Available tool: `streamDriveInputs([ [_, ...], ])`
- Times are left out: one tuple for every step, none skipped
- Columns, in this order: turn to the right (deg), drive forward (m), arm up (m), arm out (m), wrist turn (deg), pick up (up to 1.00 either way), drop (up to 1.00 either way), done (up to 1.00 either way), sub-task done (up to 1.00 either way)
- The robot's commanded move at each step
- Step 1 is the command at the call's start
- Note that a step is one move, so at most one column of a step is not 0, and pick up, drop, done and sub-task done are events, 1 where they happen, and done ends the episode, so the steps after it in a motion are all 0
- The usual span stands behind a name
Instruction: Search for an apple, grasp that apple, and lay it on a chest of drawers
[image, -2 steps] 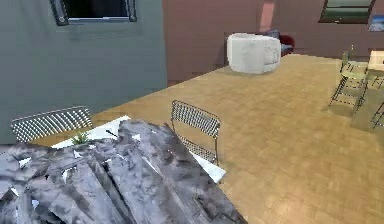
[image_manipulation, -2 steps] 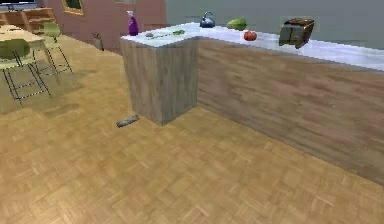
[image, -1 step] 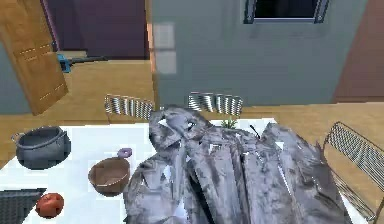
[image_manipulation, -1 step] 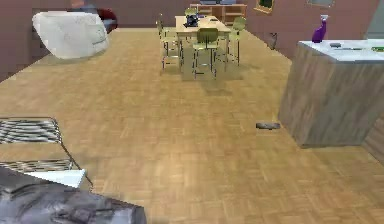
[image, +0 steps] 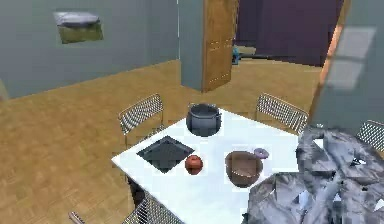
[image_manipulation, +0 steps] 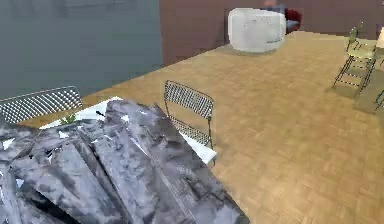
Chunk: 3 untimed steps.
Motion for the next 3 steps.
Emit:
streamDriveInputs([
  [-45.0, 0.0, 0.0, 0.0, 0.0, 0.0, 0.0, 0.0, 0.0],
  [-39.0, 0.0, 0.0, 0.0, 0.0, 0.0, 0.0, 0.0, 0.0],
  [0.0, 0.0, 0.5, 0.0, 0.0, 0.0, 0.0, 0.0, 0.0],
])
